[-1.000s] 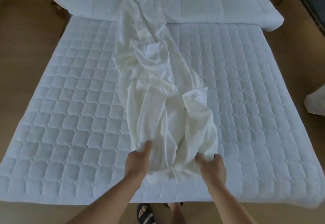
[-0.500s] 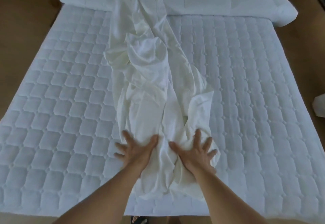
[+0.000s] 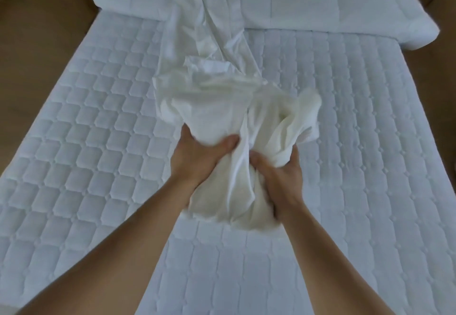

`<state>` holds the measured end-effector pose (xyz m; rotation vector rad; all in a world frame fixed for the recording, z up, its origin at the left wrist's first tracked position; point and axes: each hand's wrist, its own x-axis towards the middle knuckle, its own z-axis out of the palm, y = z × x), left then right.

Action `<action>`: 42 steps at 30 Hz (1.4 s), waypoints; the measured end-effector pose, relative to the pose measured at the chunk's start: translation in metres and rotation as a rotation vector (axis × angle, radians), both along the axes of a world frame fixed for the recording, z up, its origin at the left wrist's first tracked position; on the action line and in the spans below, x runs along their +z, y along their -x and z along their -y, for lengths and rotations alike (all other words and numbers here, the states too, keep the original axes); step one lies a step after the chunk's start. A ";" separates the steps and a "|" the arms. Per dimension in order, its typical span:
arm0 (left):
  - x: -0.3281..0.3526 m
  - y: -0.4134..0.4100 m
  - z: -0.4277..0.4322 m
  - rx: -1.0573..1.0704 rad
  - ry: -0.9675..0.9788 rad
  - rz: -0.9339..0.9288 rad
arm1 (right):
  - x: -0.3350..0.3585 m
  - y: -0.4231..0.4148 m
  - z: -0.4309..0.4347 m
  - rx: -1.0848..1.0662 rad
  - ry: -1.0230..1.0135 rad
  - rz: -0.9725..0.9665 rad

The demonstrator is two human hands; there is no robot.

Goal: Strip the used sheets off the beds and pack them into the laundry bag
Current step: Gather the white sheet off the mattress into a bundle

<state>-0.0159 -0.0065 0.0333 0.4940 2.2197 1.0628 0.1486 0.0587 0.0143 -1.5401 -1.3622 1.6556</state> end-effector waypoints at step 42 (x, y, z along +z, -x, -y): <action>-0.133 0.123 -0.105 -0.145 0.817 -0.485 | -0.115 0.104 -0.177 0.495 -0.115 0.843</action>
